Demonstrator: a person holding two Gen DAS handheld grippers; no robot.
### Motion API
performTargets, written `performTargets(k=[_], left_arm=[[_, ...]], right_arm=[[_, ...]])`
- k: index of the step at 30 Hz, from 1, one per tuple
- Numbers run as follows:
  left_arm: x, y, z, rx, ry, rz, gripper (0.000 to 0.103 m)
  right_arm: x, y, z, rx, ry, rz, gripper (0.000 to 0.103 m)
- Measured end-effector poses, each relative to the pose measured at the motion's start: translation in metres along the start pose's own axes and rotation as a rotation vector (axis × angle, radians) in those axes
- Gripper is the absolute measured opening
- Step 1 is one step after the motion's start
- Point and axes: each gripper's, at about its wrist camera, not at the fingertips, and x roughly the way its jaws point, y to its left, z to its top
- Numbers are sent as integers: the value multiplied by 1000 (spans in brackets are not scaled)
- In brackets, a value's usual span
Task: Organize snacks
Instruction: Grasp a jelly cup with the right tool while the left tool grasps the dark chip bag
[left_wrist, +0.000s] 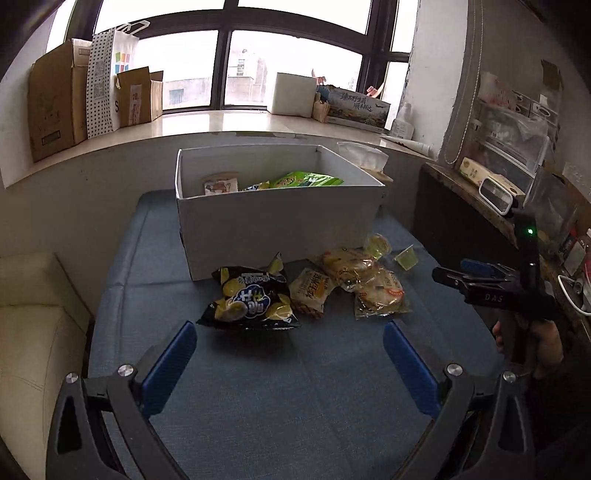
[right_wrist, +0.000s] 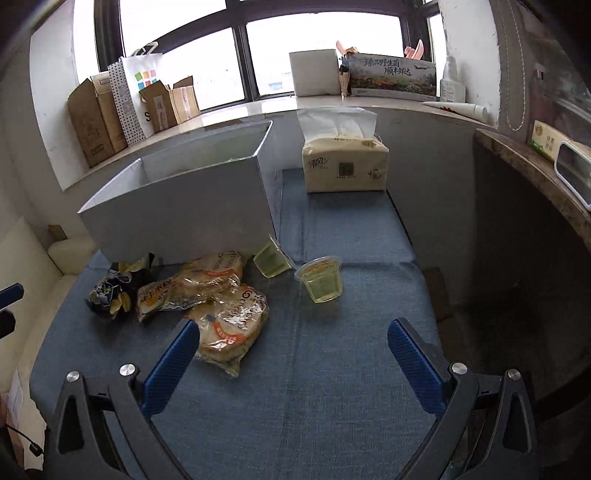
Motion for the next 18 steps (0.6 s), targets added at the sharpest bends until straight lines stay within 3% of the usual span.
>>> performTargets(k=[13,14,16,17,18], left_arm=[[12,10,-2,-32,33,5,103],[13,12,-2,-35,34,8,103],[13,14,-2,-42,33,9,103],[14,16,-2,-44,35,10,103],[14,17,-3,-45,35,12,103]], right_arm=[[92,-17,44,-42,116,-2,103],[94,-19,44,-35,117,-3,100],[99,-19,43,-34,126,-7,74],[101,-20,41,-30,140,-6,50],[102,-20,40,-26,142,1,49]])
